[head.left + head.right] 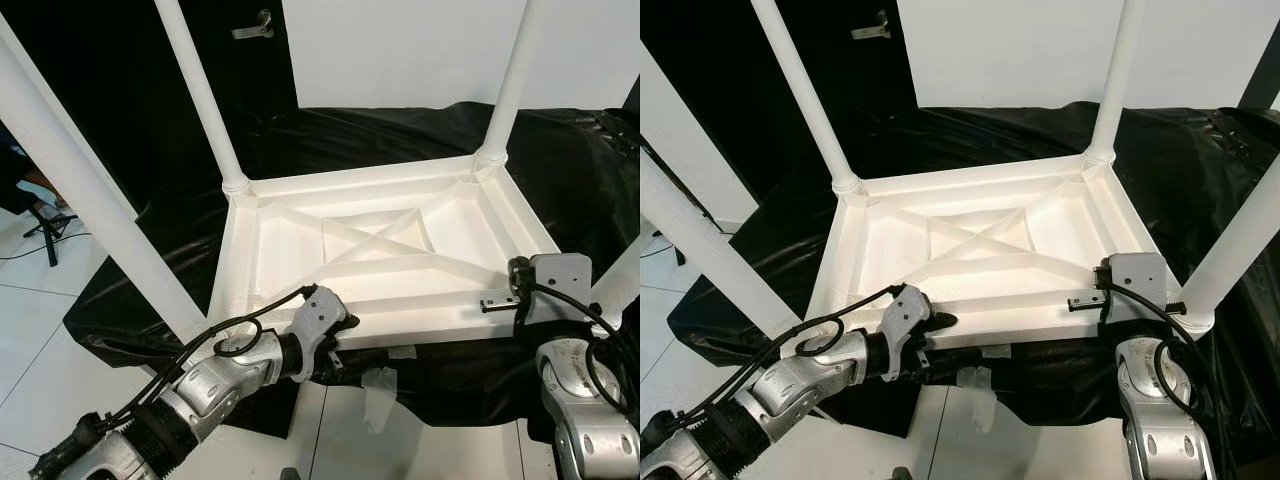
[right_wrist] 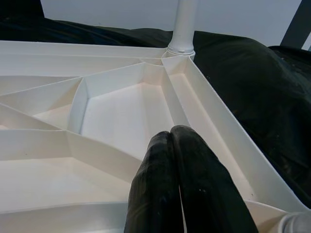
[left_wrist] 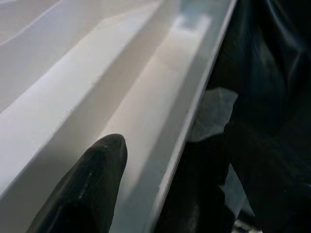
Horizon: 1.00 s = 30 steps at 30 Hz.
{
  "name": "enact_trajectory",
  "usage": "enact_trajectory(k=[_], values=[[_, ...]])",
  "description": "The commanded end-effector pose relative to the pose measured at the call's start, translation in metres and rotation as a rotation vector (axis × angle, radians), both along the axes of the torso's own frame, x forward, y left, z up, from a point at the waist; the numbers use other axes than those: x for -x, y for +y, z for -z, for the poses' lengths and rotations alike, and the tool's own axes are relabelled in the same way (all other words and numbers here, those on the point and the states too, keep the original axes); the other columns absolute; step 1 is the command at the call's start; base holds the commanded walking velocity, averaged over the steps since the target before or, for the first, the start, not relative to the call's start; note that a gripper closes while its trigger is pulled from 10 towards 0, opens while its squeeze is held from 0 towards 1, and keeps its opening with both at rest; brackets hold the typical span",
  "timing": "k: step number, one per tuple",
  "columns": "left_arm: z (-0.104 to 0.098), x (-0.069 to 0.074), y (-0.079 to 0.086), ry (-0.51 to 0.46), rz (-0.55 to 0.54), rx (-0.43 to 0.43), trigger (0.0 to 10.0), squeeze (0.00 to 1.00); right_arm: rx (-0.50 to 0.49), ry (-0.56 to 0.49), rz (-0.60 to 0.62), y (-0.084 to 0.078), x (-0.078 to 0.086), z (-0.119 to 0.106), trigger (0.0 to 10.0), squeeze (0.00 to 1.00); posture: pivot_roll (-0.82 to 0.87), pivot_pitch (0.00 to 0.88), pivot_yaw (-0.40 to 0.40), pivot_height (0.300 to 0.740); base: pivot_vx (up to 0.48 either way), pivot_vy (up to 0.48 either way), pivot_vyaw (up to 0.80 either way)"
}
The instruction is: Building children table
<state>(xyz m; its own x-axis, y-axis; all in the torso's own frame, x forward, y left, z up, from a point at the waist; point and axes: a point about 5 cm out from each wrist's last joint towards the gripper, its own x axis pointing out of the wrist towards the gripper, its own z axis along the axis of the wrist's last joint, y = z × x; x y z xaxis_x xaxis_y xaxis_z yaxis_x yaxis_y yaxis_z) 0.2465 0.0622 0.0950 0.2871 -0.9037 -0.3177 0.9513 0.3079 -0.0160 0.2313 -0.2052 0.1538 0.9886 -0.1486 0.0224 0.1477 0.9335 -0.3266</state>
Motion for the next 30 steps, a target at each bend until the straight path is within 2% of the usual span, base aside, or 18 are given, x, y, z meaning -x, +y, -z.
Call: enact_trajectory(k=[1,3,4,5,11,12,13,17,18,19,20,21,22,23,24,25,29,30], values=[[0.011,0.038,0.003,0.256,0.699,0.004,9.9,0.00,-0.013,0.010,-0.005,0.000,-0.001,0.001,10.0,0.00,0.02,0.000,0.060,0.740,0.000,0.000,0.00],[0.013,0.037,0.002,0.250,0.689,-0.011,9.9,0.00,-0.013,0.009,-0.004,0.000,-0.001,0.000,10.0,0.00,0.02,0.000,0.060,0.740,0.000,0.000,0.00],[0.015,0.034,-0.001,0.233,0.666,-0.013,5.8,0.00,-0.014,0.006,-0.004,0.000,-0.002,0.000,10.0,0.00,0.01,0.000,0.061,0.740,0.000,0.000,0.00],[0.015,0.029,-0.007,0.206,0.626,-0.010,0.0,0.00,-0.015,-0.001,-0.003,0.001,-0.003,-0.001,10.0,0.00,0.01,0.000,0.062,0.740,0.000,0.000,0.00],[0.017,0.019,-0.023,0.127,0.543,-0.006,0.0,0.00,-0.023,-0.014,-0.001,0.003,-0.004,-0.005,10.0,0.00,0.01,0.000,0.064,0.740,0.000,0.000,0.00],[0.016,0.014,-0.032,0.100,0.505,0.008,0.0,0.00,-0.026,-0.017,0.000,0.004,-0.004,-0.005,10.0,0.00,0.00,0.000,0.069,0.740,0.000,0.000,0.00],[0.014,0.011,-0.040,0.078,0.470,0.027,0.2,0.00,-0.030,-0.019,0.000,0.005,-0.004,-0.006,10.0,0.00,0.00,0.000,0.070,0.740,0.000,0.000,0.00],[0.011,0.006,-0.050,0.053,0.425,0.051,0.5,0.00,-0.034,-0.021,0.000,0.007,-0.003,-0.006,10.0,0.00,0.00,0.000,0.073,0.740,0.000,0.000,0.00],[0.013,-0.003,-0.057,0.016,0.334,0.030,2.6,0.00,-0.041,-0.023,-0.004,0.009,-0.003,-0.006,10.0,0.00,0.00,0.000,0.075,0.740,0.000,0.000,0.00],[0.013,-0.003,-0.057,0.016,0.334,0.030,2.6,0.00,-0.041,-0.023,-0.004,0.009,-0.003,-0.006,10.0,0.00,0.00,0.000,0.075,0.740,0.000,0.000,0.00],[0.015,-0.009,-0.059,-0.006,0.286,0.007,4.3,0.00,-0.046,-0.025,-0.009,0.010,-0.004,-0.006,10.0,0.00,0.00,0.000,0.076,0.740,0.000,0.000,0.00],[0.019,-0.016,-0.062,-0.035,0.216,-0.037,7.4,0.00,-0.052,-0.026,-0.019,0.012,-0.004,-0.007,10.0,0.00,0.00,0.000,0.077,0.740,0.000,0.000,0.00],[0.022,-0.024,-0.063,-0.060,0.148,-0.077,8.7,0.00,-0.059,-0.028,-0.032,0.015,-0.005,-0.008,10.0,0.00,0.00,0.000,0.077,0.740,0.000,0.000,0.00],[0.022,-0.024,-0.063,-0.060,0.148,-0.077,8.7,0.00,-0.059,-0.028,-0.032,0.015,-0.005,-0.008,10.0,0.00,0.00,0.000,0.077,0.740,0.000,0.000,0.00],[0.025,-0.030,-0.064,-0.078,0.095,-0.103,10.0,0.00,-0.065,-0.030,-0.047,0.017,-0.005,-0.008,10.0,0.00,0.00,0.000,0.077,0.740,0.000,0.000,0.00],[0.025,-0.036,-0.065,-0.100,0.036,-0.127,10.0,0.00,-0.074,-0.033,-0.076,0.022,-0.004,-0.010,10.0,0.00,0.00,0.000,0.078,0.740,0.000,0.000,0.00],[0.026,-0.040,-0.066,-0.114,0.003,-0.139,10.0,0.00,-0.080,-0.035,-0.095,0.025,-0.004,-0.010,10.0,0.00,0.00,0.000,0.078,0.740,0.000,0.000,0.00],[0.022,-0.048,-0.070,-0.143,-0.063,-0.141,10.0,0.00,-0.096,-0.037,-0.148,0.033,-0.003,-0.011,10.0,0.00,0.00,0.000,0.080,0.740,0.000,0.000,0.00]])
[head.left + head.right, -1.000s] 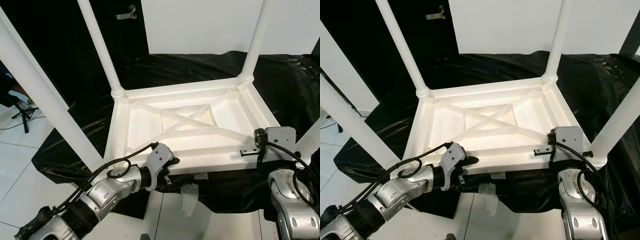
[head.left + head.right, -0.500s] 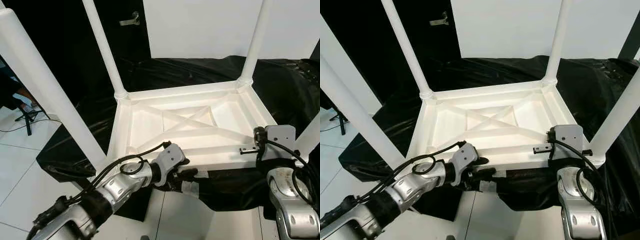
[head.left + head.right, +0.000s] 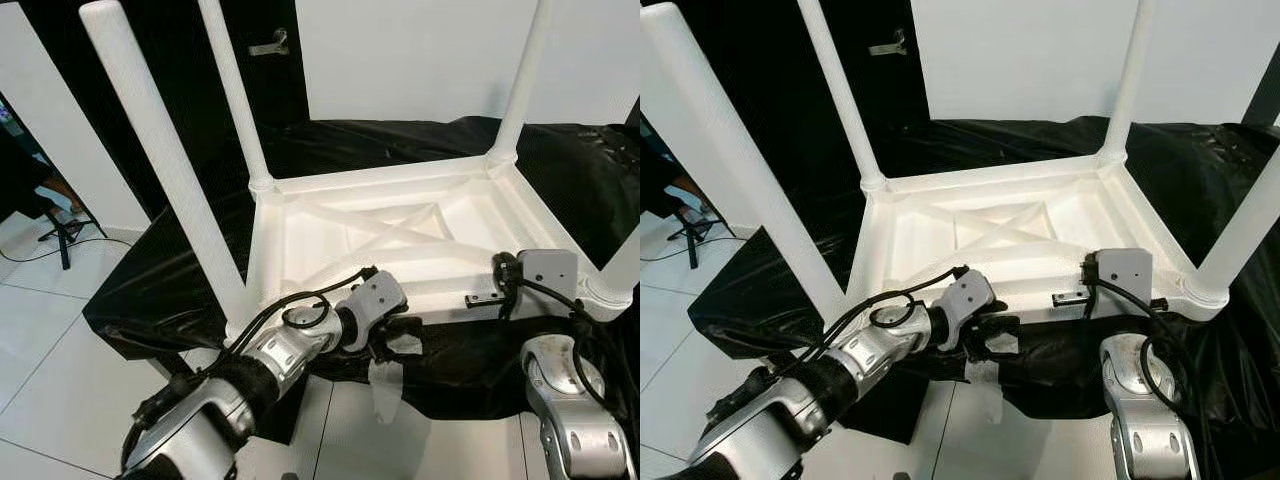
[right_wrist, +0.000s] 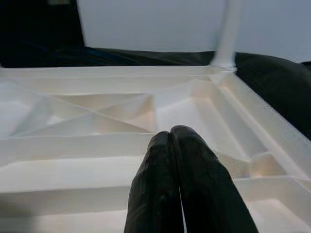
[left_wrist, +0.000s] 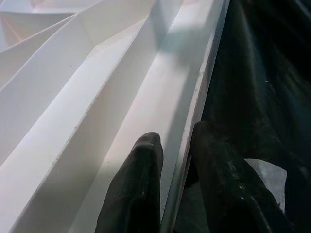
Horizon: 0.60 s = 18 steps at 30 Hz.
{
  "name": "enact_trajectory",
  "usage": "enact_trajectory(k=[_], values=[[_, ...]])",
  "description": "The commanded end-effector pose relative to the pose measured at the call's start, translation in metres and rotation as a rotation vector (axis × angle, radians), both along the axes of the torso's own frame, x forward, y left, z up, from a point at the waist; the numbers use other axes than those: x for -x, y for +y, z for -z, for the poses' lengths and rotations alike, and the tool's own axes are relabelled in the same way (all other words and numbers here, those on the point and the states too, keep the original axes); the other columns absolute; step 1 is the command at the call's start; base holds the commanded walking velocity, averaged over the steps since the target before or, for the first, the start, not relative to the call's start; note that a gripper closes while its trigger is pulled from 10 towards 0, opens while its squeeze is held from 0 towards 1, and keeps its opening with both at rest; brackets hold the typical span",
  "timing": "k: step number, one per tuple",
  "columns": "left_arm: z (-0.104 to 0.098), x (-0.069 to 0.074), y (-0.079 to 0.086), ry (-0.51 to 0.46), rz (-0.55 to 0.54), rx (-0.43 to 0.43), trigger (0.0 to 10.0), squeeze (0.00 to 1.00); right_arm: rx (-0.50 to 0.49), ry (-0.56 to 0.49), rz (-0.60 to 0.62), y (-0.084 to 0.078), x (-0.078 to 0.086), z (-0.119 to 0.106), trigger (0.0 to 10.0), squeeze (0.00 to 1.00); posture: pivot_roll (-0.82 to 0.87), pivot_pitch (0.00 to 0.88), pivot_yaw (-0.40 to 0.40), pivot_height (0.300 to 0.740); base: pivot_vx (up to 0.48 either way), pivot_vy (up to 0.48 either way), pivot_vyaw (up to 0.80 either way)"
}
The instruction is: Building children table
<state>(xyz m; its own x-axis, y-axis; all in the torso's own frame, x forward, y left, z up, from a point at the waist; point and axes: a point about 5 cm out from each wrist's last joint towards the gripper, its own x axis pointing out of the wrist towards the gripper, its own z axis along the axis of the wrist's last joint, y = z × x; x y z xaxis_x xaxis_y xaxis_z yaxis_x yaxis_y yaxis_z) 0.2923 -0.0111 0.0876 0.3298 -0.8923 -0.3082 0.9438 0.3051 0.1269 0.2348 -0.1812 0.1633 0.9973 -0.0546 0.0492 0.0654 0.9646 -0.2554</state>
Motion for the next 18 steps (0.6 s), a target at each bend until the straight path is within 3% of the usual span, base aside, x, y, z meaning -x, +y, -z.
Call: enact_trajectory(k=[1,6,12,18], values=[[0.013,-0.005,0.002,-0.015,-0.099,-0.100,10.0,0.00,-0.029,-0.003,-0.070,0.012,0.001,-0.002,10.0,0.00,0.00,0.000,0.081,0.740,0.000,0.000,0.00],[0.013,-0.007,0.001,-0.020,-0.125,-0.104,10.0,0.00,-0.033,-0.003,-0.082,0.014,0.001,-0.002,10.0,0.00,0.00,0.000,0.081,0.740,0.000,0.000,0.00],[0.011,-0.021,-0.002,-0.068,-0.249,-0.150,10.0,0.00,-0.046,0.005,-0.104,0.017,0.003,0.000,10.0,0.00,0.00,0.000,0.083,0.740,0.000,0.000,0.00],[0.010,-0.027,0.001,-0.079,-0.277,-0.141,10.0,0.00,-0.089,0.038,0.022,0.002,0.016,0.014,10.0,0.00,0.00,0.000,0.085,0.740,0.000,0.000,0.00]])
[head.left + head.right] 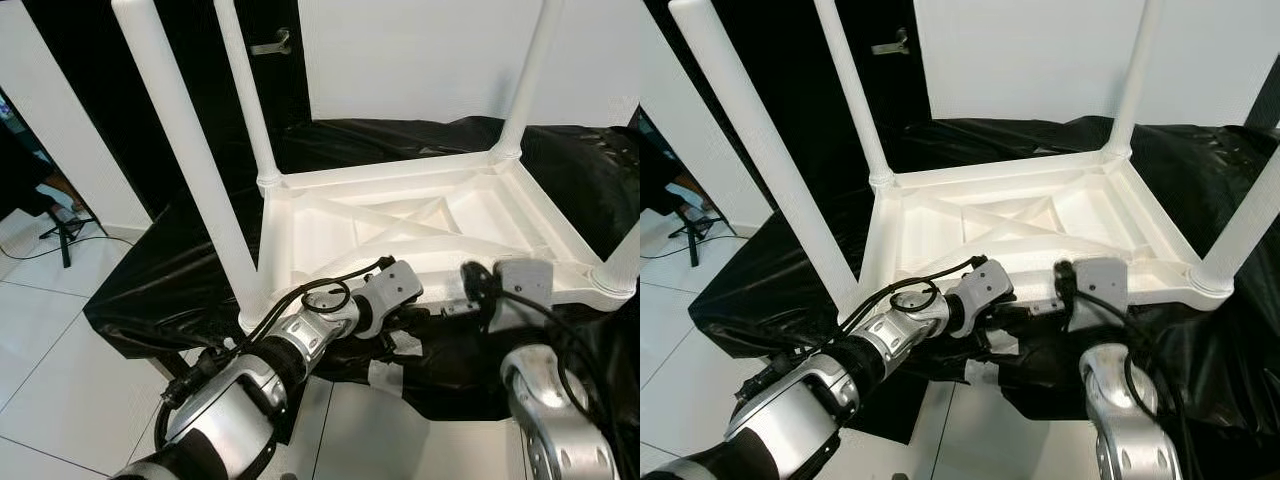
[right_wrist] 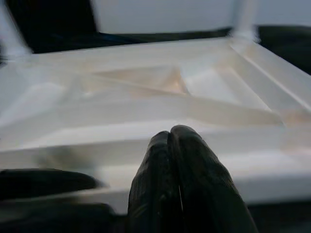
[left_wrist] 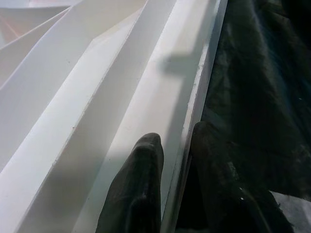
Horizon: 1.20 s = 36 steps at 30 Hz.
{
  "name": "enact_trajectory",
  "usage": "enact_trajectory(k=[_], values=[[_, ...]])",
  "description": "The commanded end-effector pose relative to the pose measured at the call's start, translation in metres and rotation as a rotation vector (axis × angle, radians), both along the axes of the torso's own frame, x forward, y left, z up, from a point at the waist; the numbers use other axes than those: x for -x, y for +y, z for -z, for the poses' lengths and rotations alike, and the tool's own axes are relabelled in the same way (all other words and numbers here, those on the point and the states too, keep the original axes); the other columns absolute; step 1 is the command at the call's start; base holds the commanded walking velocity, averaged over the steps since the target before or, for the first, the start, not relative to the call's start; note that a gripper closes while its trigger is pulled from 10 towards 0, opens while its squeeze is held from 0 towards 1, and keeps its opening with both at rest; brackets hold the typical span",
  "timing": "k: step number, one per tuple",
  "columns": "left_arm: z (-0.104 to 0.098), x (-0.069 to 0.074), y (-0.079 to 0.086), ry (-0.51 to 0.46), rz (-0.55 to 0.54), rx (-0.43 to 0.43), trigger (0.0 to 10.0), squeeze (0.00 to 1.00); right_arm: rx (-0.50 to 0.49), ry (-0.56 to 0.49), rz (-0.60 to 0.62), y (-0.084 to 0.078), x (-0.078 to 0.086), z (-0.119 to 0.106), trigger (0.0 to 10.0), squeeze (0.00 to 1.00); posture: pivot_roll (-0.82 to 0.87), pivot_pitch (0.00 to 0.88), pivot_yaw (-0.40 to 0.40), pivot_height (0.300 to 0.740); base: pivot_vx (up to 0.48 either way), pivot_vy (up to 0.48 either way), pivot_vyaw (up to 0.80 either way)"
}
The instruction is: Building children table
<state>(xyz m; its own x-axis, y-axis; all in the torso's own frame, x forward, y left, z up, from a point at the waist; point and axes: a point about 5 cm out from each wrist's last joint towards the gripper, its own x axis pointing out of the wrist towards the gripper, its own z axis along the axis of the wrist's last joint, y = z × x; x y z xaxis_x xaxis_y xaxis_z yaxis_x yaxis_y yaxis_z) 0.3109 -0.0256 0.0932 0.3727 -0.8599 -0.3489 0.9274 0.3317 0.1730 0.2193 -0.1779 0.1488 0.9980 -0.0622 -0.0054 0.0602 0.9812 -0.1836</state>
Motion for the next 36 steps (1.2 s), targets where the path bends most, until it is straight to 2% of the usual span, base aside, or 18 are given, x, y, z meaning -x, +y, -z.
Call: enact_trajectory(k=[1,2,5,11,15,17,19,20,21,23,26,28,31,34,36], values=[[0.017,-0.008,0.018,-0.045,-0.246,-0.066,10.0,0.00,-0.012,0.006,0.086,-0.012,0.006,0.006,10.0,0.00,0.00,0.000,0.090,0.740,0.000,0.000,0.00],[0.018,-0.008,0.021,-0.036,-0.255,-0.058,10.0,0.00,-0.008,0.015,0.140,-0.020,0.010,0.011,10.0,0.00,0.00,0.000,0.092,0.740,0.000,0.000,0.00],[0.023,-0.008,0.027,-0.022,-0.272,-0.058,10.0,0.00,0.000,0.027,0.194,-0.028,0.015,0.016,10.0,0.00,-0.01,0.000,0.098,0.740,0.000,0.000,0.00],[0.026,-0.009,0.031,-0.027,-0.307,-0.068,10.0,0.00,-0.013,0.046,0.165,-0.023,0.014,0.020,10.0,0.00,0.00,0.000,0.099,0.740,0.000,0.000,0.00],[0.018,-0.016,0.032,-0.059,-0.362,-0.038,10.0,0.00,-0.025,0.079,0.101,-0.017,0.008,0.026,10.0,0.00,0.01,0.000,0.093,0.740,0.000,0.000,0.00],[0.006,-0.017,0.025,-0.069,-0.322,0.064,10.0,0.00,-0.021,0.090,0.070,-0.018,0.000,0.028,10.0,0.00,0.01,0.000,0.087,0.740,0.000,0.000,0.00],[0.003,-0.017,0.023,-0.071,-0.310,0.091,10.0,0.00,-0.019,0.092,0.063,-0.019,-0.002,0.028,10.0,0.00,0.01,0.000,0.087,0.740,0.000,0.000,0.00],[0.002,-0.014,0.020,-0.058,-0.271,0.126,10.0,0.00,-0.019,0.096,0.055,-0.020,-0.005,0.029,10.0,0.00,0.02,0.000,0.083,0.740,0.000,0.000,0.00],[0.002,-0.014,0.020,-0.058,-0.271,0.126,10.0,0.00,-0.019,0.096,0.055,-0.020,-0.005,0.029,10.0,0.00,0.02,0.000,0.083,0.740,0.000,0.000,0.00],[0.004,-0.006,0.015,-0.025,-0.186,0.154,10.0,0.00,-0.032,0.125,0.072,-0.027,-0.011,0.035,10.0,0.00,0.03,0.000,0.081,0.740,0.000,0.000,0.00],[0.005,-0.003,0.014,-0.013,-0.158,0.158,10.0,0.00,-0.038,0.138,0.083,-0.030,-0.013,0.037,10.0,0.00,0.03,0.000,0.081,0.740,0.000,0.000,0.00],[0.010,0.002,0.014,0.002,-0.122,0.156,10.0,0.00,-0.014,0.146,0.078,-0.035,-0.022,0.041,10.0,0.00,0.03,0.000,0.086,0.740,0.000,0.000,0.00],[0.012,0.004,0.015,0.005,-0.112,0.155,10.0,0.00,-0.002,0.142,0.067,-0.037,-0.027,0.041,10.0,0.00,0.03,0.000,0.085,0.740,0.000,0.000,0.00],[0.013,0.004,0.015,0.011,-0.104,0.157,10.0,0.00,0.030,0.129,0.039,-0.041,-0.042,0.039,10.0,0.00,0.04,0.000,0.081,0.740,0.000,0.000,0.00],[0.013,0.004,0.015,0.013,-0.105,0.159,10.0,0.00,0.034,0.133,0.039,-0.043,-0.047,0.040,10.0,0.00,0.04,0.000,0.079,0.740,0.000,0.000,0.00]])
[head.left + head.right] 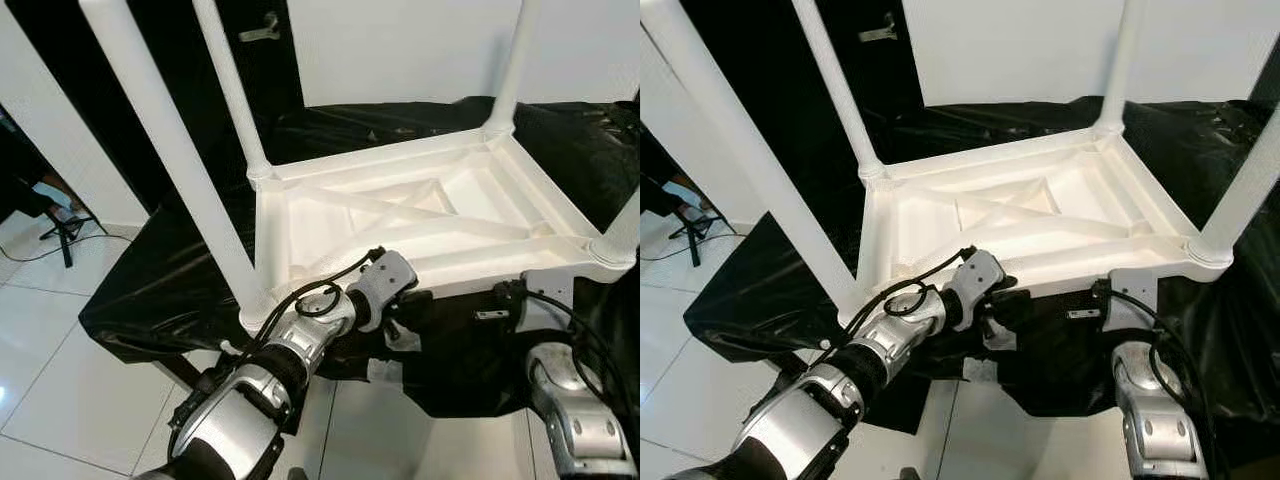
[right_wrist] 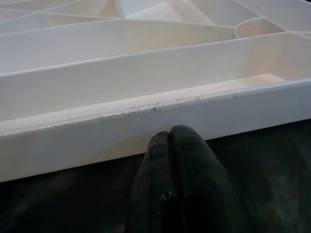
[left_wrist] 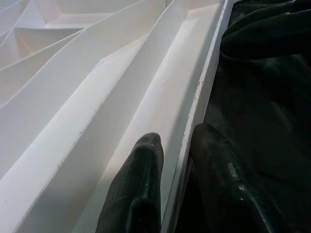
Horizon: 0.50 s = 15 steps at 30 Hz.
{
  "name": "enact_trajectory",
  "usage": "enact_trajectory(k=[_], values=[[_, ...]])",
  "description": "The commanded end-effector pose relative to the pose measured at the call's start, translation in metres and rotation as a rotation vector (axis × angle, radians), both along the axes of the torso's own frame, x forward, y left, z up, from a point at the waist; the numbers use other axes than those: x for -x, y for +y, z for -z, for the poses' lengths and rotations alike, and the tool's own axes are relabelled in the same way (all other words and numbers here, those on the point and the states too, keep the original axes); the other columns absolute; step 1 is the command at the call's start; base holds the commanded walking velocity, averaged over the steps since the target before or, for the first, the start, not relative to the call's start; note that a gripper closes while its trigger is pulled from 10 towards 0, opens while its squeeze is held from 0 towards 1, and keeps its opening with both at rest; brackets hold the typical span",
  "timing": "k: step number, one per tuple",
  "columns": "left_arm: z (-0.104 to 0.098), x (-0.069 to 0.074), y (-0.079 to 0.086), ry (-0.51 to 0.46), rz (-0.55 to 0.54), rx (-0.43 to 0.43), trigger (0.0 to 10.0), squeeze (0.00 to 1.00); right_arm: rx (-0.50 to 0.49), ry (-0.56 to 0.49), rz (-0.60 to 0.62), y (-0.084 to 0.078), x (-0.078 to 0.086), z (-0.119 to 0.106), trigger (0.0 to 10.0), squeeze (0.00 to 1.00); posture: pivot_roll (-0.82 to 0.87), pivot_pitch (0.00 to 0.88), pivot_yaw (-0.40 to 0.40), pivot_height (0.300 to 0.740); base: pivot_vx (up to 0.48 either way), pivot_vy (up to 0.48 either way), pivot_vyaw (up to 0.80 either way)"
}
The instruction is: Building children table
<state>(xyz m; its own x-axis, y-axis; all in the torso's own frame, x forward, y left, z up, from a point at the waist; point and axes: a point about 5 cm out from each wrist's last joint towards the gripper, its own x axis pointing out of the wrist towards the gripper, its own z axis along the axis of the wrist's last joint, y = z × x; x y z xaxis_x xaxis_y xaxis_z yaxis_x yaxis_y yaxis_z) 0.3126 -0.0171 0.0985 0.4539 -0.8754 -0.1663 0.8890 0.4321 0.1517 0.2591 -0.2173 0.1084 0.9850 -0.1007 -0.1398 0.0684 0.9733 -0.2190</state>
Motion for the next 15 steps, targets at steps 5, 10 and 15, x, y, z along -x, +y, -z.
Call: enact_trajectory(k=[5,10,15], values=[[0.020,0.008,0.008,0.082,-0.018,-0.009,10.0,0.00,0.017,0.013,-0.006,-0.008,-0.023,0.005,10.0,0.00,0.05,0.000,0.077,0.740,0.000,0.000,0.00],[0.021,0.010,0.009,0.088,-0.009,-0.004,10.0,0.00,0.028,0.008,-0.027,-0.008,-0.032,0.004,10.0,0.00,0.05,0.000,0.076,0.740,0.000,0.000,0.00],[0.018,0.012,0.009,0.098,0.023,0.048,10.0,0.00,0.054,-0.018,-0.035,-0.007,-0.055,-0.002,10.0,0.00,0.05,0.000,0.079,0.740,0.000,0.000,0.00]])
